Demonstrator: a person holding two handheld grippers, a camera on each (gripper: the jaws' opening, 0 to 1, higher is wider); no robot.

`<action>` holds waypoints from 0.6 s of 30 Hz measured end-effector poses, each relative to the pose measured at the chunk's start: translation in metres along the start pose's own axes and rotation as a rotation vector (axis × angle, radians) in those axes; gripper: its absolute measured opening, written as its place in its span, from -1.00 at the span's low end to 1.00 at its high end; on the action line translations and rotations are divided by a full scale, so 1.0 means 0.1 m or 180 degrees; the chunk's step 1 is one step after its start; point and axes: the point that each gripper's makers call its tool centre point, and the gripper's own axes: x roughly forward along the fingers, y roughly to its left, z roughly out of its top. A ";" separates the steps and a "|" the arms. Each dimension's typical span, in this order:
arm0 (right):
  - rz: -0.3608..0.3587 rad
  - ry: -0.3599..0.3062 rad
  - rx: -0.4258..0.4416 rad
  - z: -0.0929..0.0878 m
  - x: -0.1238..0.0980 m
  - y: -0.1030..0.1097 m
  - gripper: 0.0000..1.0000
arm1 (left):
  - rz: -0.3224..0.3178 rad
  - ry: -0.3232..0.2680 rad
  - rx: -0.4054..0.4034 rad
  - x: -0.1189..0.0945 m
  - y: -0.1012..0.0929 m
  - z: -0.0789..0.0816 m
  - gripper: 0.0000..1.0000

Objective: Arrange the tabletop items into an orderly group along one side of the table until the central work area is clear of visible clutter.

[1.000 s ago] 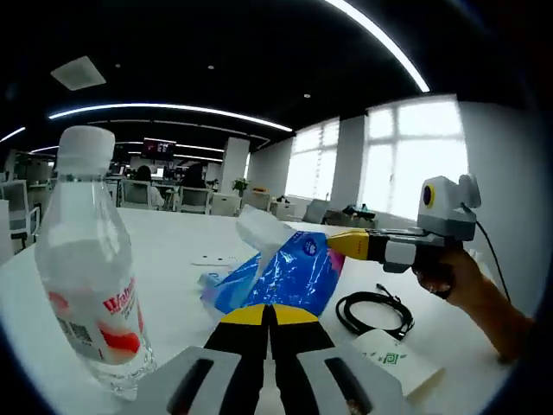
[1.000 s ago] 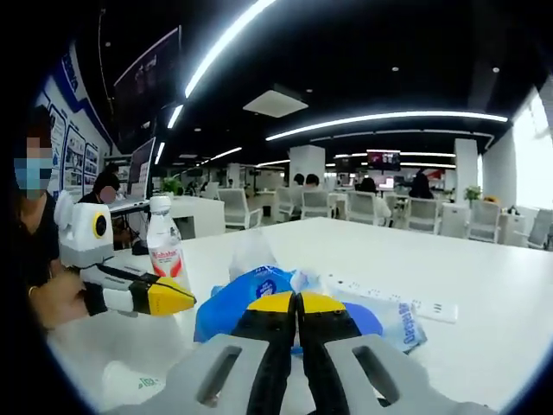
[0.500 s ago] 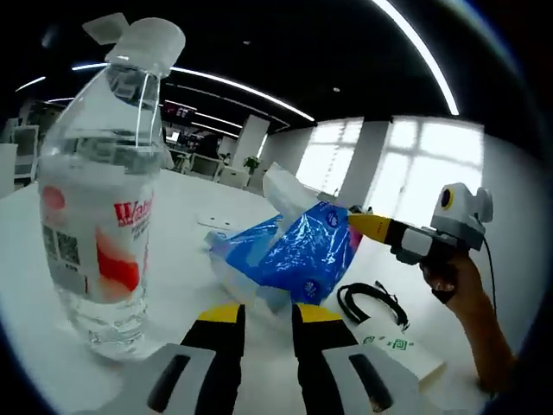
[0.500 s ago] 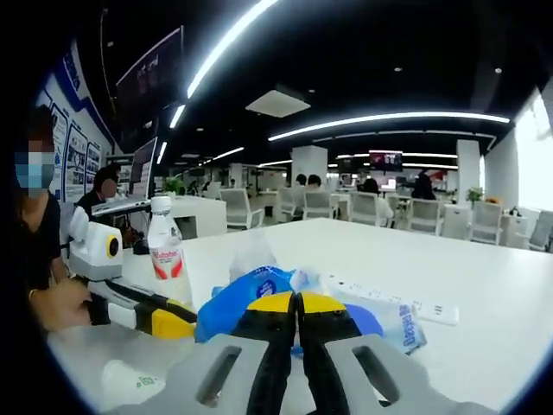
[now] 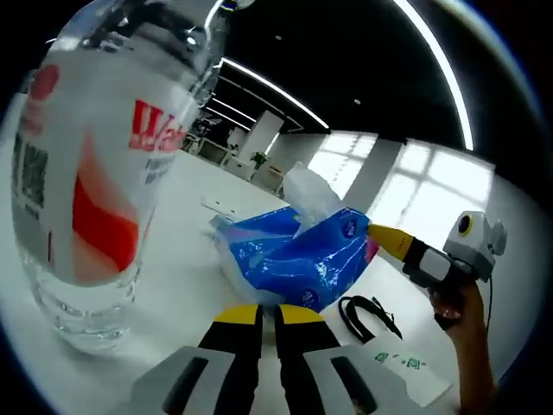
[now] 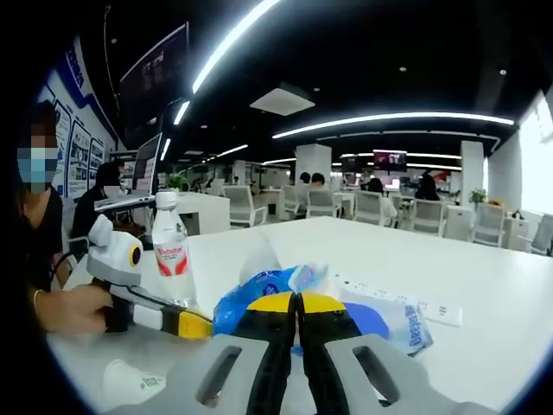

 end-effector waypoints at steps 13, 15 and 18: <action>-0.0099 -0.0146 0.0100 0.19 -0.21 -0.07 -1.00 | -0.0034 -0.0173 0.0454 -0.12 -0.25 0.31 -1.00; -0.0150 -0.0218 0.0076 0.21 -0.29 -0.11 -1.00 | -0.0060 -0.0222 0.0612 -0.14 -0.35 0.39 -1.00; -0.0188 -0.0229 0.0073 0.20 -0.37 -0.15 -1.00 | -0.0078 -0.0294 0.0710 -0.14 -0.40 0.50 -1.00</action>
